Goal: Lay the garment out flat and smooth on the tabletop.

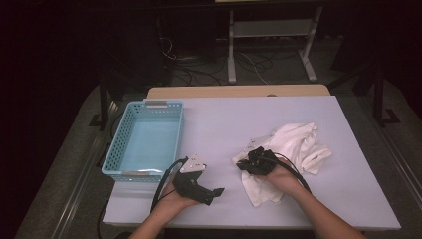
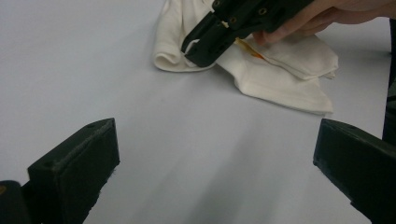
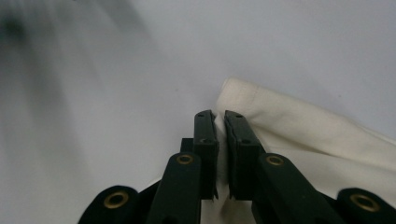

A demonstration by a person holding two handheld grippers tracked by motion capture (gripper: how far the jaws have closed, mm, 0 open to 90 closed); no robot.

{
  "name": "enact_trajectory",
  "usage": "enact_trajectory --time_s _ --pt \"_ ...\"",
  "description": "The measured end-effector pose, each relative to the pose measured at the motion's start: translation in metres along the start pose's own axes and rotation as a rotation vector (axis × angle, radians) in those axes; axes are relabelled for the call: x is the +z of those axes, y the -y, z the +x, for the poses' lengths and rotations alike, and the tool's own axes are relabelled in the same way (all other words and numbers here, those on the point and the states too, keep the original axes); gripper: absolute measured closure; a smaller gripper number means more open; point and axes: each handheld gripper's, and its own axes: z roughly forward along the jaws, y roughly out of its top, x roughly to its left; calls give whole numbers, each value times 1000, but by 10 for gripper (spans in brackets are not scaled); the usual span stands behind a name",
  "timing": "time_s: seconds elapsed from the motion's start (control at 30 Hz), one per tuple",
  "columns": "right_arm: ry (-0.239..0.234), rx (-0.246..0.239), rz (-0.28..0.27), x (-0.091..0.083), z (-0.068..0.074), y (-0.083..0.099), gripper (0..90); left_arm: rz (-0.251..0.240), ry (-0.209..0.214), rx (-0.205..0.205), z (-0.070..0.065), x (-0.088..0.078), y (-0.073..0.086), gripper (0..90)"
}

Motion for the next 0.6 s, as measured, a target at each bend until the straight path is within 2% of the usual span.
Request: enact_trajectory --time_s 0.27,0.6 --pt "-43 -12 27 -15 10 14 819 -1 0 0 0 0 0 0" --pt "-102 -27 31 -30 24 28 820 -1 2 -3 0 1 0 0"
